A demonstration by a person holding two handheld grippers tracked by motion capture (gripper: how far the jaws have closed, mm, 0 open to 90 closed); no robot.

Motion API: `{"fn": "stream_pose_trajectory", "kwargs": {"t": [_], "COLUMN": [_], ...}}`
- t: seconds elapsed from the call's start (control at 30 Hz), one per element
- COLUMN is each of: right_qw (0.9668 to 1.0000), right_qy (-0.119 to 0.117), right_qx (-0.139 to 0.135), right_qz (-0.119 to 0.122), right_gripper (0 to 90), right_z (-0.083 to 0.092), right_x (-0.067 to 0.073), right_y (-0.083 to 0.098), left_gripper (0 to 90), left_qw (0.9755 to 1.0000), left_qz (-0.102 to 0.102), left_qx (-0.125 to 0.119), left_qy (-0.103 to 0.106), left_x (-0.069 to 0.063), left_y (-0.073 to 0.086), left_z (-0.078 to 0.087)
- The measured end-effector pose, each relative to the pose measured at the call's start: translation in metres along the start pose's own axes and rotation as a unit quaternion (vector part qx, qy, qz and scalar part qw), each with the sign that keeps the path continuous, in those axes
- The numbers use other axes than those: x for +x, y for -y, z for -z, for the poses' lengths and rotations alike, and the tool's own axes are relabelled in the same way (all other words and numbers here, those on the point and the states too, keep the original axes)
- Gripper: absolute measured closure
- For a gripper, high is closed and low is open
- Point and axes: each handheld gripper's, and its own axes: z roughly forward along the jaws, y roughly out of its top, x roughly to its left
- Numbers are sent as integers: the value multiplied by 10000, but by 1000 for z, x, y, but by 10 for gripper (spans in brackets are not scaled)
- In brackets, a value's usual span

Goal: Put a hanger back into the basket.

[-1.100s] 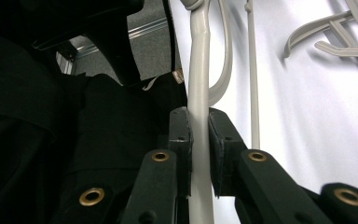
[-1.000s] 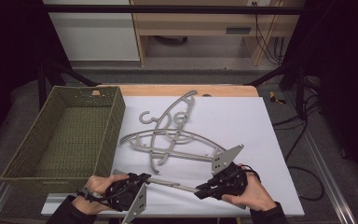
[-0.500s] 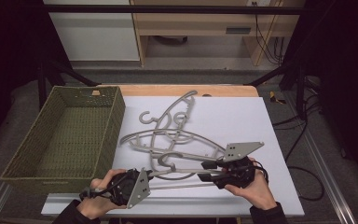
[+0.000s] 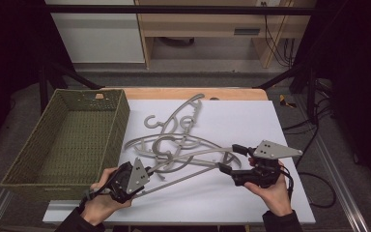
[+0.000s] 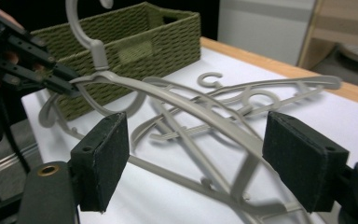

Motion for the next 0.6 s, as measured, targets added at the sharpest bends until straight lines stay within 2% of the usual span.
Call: {"fn": "stream_pose_trajectory", "kwargs": {"t": [0.03,0.23,0.4,0.57,0.6], "right_qw": [10000,9990,9973,9963,9961], "right_qy": [33,376,691,814,835], "right_qx": [-21,-155,-93,-64,-61], "right_qz": [-17,-169,-217,-263,-288], "right_gripper": [213,160,117,110,110], "right_z": [3,19,23,23,24], "right_x": [-2,-12,-18,-23,-23], "right_y": [1,10,15,21,22], "left_gripper": [820,820,820,820,820], "left_qw": [10000,9991,9975,9951,9951], "left_qz": [76,378,618,798,784], "left_qx": [-2,-121,-229,-488,-506], "left_qy": [28,-122,-241,-308,-315], "left_x": [2,9,22,33,36], "left_y": [0,-3,-3,-7,-9], "left_z": [1,10,21,35,38]}}
